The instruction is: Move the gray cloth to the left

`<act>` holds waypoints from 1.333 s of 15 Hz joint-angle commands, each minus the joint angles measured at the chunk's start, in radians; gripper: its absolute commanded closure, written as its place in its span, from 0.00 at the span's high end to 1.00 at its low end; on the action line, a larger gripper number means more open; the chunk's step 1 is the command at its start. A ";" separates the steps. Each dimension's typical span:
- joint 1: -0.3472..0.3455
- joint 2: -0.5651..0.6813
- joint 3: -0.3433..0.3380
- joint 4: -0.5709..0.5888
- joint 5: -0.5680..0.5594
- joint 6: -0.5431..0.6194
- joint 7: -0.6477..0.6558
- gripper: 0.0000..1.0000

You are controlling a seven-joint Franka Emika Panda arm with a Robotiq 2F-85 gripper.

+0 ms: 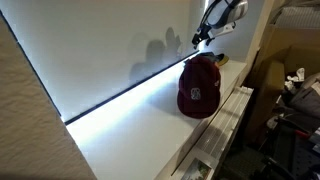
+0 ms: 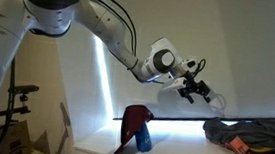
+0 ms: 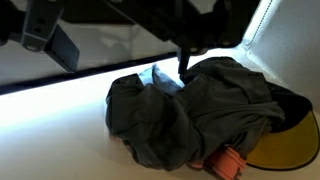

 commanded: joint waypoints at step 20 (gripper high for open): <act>-0.014 0.122 -0.090 0.113 0.045 -0.206 0.154 1.00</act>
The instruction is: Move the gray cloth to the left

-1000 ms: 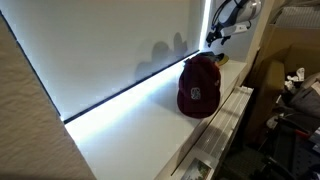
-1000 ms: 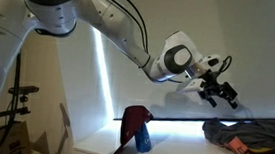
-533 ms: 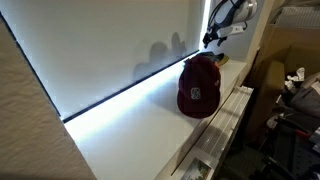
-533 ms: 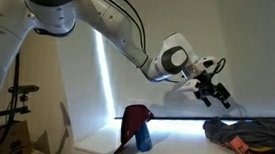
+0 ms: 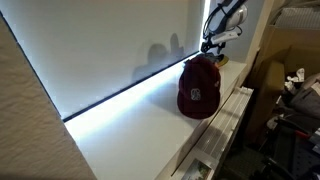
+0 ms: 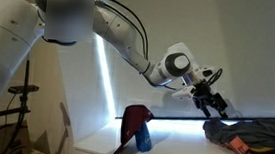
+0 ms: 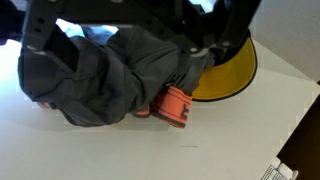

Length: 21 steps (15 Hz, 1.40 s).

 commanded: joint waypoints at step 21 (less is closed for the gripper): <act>-0.061 0.165 -0.010 0.130 -0.040 -0.009 -0.115 1.00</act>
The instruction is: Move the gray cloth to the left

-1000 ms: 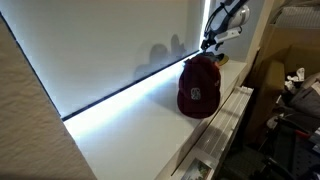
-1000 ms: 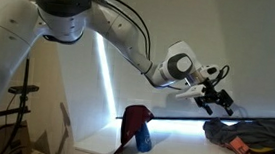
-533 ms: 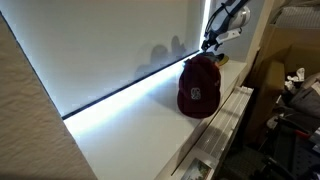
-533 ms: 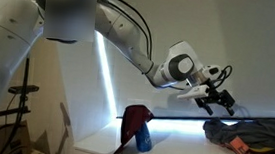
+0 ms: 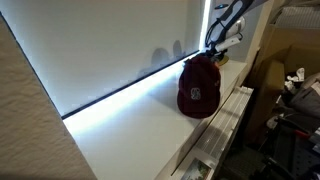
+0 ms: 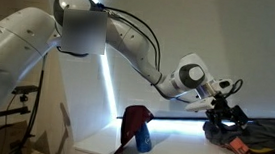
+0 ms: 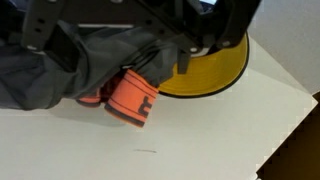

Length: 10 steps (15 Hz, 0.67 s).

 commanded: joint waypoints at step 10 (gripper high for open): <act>-0.099 -0.017 0.100 0.009 0.168 0.005 -0.042 1.00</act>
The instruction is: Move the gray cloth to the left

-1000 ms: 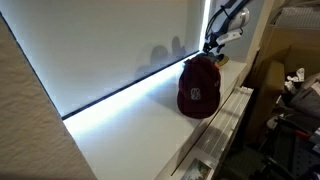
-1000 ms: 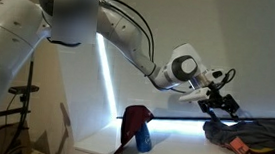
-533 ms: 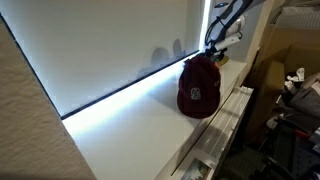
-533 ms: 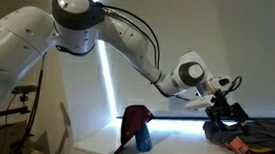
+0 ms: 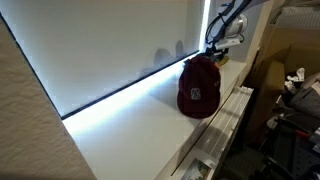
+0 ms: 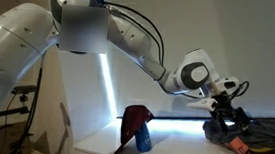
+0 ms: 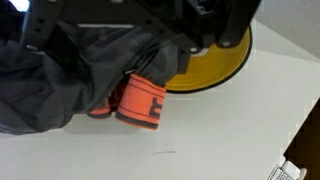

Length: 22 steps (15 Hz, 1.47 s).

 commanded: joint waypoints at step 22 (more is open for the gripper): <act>0.043 0.062 -0.041 0.051 -0.051 -0.057 0.034 0.41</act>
